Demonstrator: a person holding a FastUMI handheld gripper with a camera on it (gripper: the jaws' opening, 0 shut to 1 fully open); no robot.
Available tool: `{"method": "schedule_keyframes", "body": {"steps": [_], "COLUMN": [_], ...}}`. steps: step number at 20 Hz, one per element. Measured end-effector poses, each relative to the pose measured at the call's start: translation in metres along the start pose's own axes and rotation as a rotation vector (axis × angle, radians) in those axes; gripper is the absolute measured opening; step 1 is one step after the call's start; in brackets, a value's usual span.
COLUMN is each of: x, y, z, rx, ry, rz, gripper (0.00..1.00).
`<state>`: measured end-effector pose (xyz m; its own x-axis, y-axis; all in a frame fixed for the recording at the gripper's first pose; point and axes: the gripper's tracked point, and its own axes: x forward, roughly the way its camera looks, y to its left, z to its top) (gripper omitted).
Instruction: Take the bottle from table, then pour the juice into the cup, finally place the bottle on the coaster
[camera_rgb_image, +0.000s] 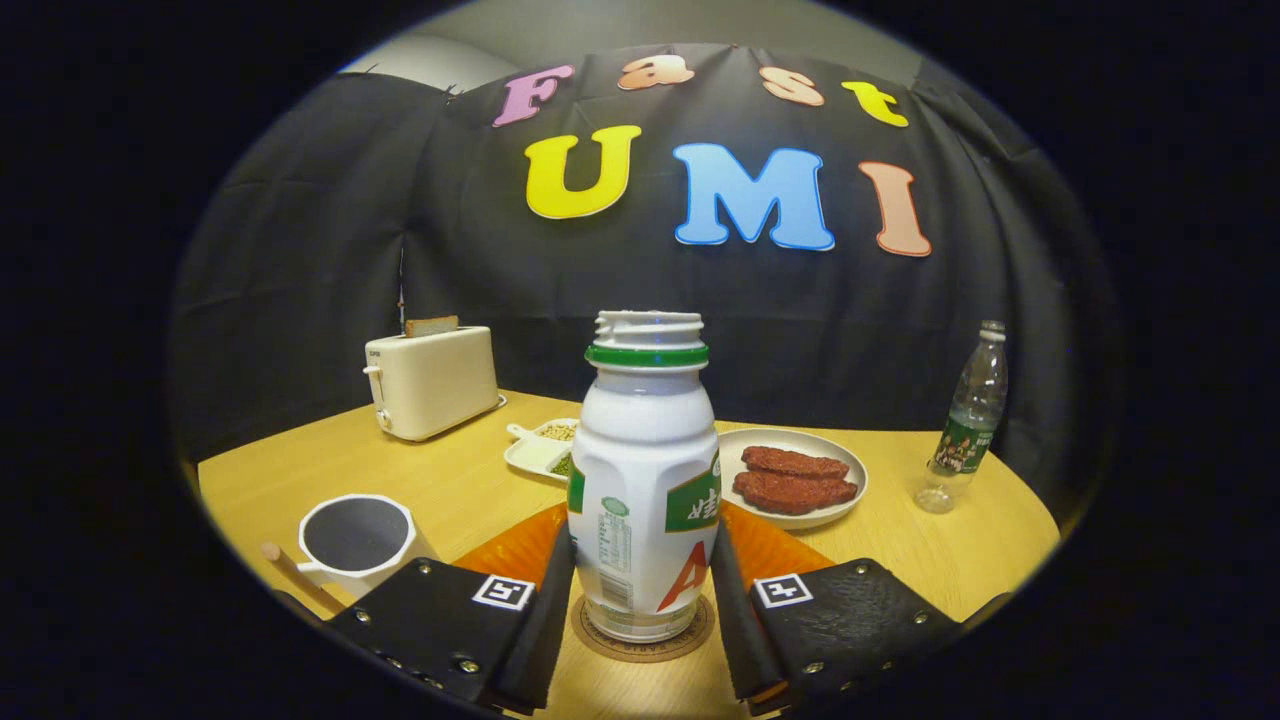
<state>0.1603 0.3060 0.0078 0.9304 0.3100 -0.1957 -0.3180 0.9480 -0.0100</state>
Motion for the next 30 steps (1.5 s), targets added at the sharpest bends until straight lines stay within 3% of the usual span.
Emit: {"method": "schedule_keyframes", "body": {"steps": [5, 9, 12, 22, 30], "x": [0.001, -0.003, -0.009, -0.051, -0.117], "y": [-0.006, -0.006, -0.008, -0.009, -0.015], "z": [-0.005, 0.0, 0.011, 0.077, 0.162], "rx": [-0.006, 0.006, 0.044, 0.005, -0.108], "ry": [0.005, -0.025, -0.081, -0.261, -0.538], "rz": [-0.013, -0.004, -0.006, -0.034, -0.121], "gripper": [0.67, 0.73, 0.99, 0.98, 0.98]}}
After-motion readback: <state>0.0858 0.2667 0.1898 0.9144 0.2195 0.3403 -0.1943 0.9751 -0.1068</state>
